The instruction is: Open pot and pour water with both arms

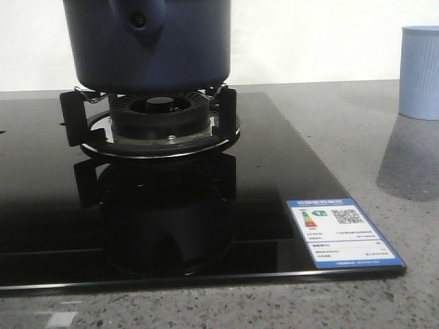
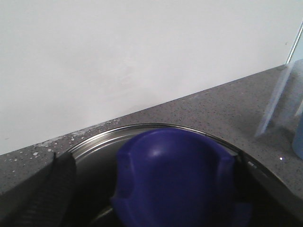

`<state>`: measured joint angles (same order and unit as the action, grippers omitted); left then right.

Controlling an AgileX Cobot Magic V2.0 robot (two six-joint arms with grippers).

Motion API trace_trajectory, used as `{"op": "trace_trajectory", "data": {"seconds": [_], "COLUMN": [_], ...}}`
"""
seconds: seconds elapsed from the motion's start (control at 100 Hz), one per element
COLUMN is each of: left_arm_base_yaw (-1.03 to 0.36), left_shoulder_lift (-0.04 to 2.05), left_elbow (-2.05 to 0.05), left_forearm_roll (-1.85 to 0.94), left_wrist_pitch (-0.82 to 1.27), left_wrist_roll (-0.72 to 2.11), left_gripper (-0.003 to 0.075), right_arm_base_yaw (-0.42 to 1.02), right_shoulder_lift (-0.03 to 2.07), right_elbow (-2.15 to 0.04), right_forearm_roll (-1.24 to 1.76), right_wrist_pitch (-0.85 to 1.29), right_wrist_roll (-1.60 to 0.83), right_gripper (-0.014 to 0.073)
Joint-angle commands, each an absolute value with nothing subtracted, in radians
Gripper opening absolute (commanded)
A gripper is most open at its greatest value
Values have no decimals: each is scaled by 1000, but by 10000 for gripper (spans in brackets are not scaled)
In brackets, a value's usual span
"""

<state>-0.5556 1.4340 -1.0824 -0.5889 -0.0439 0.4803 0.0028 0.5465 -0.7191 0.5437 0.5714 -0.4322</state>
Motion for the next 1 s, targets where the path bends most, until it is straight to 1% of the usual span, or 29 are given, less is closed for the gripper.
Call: {"op": "trace_trajectory", "data": {"seconds": [0.0, 0.15, 0.26, 0.31, 0.48, 0.55, 0.83, 0.99], "left_arm_base_yaw": [-547, -547, -547, -547, -547, -547, -547, -536], "left_shoulder_lift": [1407, 1414, 1416, 1416, 1416, 1416, 1362, 1296], "left_elbow": [-1120, -1120, -1120, -1120, -1120, -1120, -1120, -1120], "left_forearm_roll": [-587, -587, -587, -587, -587, -587, -587, -587], "left_wrist_pitch": [-115, -117, -113, -113, -116, -116, -114, -117], "left_wrist_roll": [481, 481, 481, 481, 481, 481, 481, 481], "left_gripper": [589, 588, 572, 542, 388, 354, 356, 356], "right_arm_base_yaw": [5, 5, 5, 5, 5, 5, 5, 5], "right_shoulder_lift": [557, 557, 557, 557, 557, 557, 557, 562], "right_elbow": [-755, -755, -755, -755, -755, -755, -713, -583], "right_forearm_roll": [556, 556, 556, 556, 556, 556, 470, 463], "right_wrist_pitch": [497, 489, 485, 485, 485, 481, 386, 213], "right_wrist_roll": [-445, -445, -445, -445, -445, -445, -445, -445], "right_gripper": [495, 495, 495, 495, 495, 495, 495, 495]}}
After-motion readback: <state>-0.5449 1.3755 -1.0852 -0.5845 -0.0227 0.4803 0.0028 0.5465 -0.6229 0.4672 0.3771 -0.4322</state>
